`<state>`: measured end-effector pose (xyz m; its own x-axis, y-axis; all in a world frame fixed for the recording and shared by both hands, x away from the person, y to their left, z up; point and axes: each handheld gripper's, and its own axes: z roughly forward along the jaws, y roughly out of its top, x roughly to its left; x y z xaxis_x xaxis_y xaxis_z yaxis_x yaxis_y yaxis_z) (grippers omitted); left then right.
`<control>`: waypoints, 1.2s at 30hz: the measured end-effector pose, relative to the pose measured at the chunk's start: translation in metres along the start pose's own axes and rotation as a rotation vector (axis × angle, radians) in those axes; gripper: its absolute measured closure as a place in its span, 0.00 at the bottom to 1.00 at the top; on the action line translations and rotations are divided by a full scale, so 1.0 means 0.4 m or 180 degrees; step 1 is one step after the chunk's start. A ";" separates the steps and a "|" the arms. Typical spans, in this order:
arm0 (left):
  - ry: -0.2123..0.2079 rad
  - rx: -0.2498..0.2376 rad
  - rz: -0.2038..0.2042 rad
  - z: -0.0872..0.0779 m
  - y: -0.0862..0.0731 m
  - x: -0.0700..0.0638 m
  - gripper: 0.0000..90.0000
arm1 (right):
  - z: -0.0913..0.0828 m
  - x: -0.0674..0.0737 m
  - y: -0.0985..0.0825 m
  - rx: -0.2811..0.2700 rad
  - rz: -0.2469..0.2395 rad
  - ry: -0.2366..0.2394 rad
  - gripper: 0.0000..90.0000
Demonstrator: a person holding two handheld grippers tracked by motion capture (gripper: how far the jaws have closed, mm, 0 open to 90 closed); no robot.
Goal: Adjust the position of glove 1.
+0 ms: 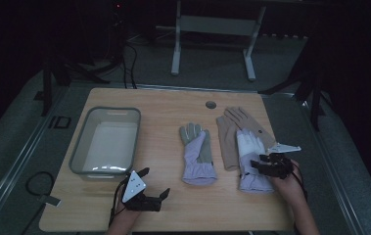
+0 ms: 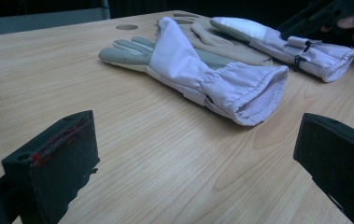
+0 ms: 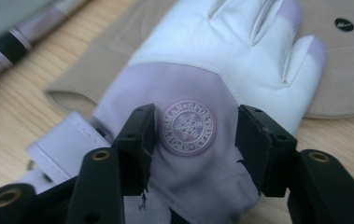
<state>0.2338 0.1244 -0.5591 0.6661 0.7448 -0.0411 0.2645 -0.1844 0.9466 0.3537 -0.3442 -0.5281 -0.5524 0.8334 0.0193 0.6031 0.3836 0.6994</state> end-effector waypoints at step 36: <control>0.0011 0.0006 -0.0026 -0.001 0.000 0.001 0.00 | -0.164 0.009 0.074 -0.0469 0.0301 0.0195 0.90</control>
<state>0.2339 0.1248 -0.5591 0.6615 0.7484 -0.0477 0.2712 -0.1794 0.9457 0.3319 -0.3559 -0.4604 -0.5339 0.8354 0.1304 0.5658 0.2384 0.7893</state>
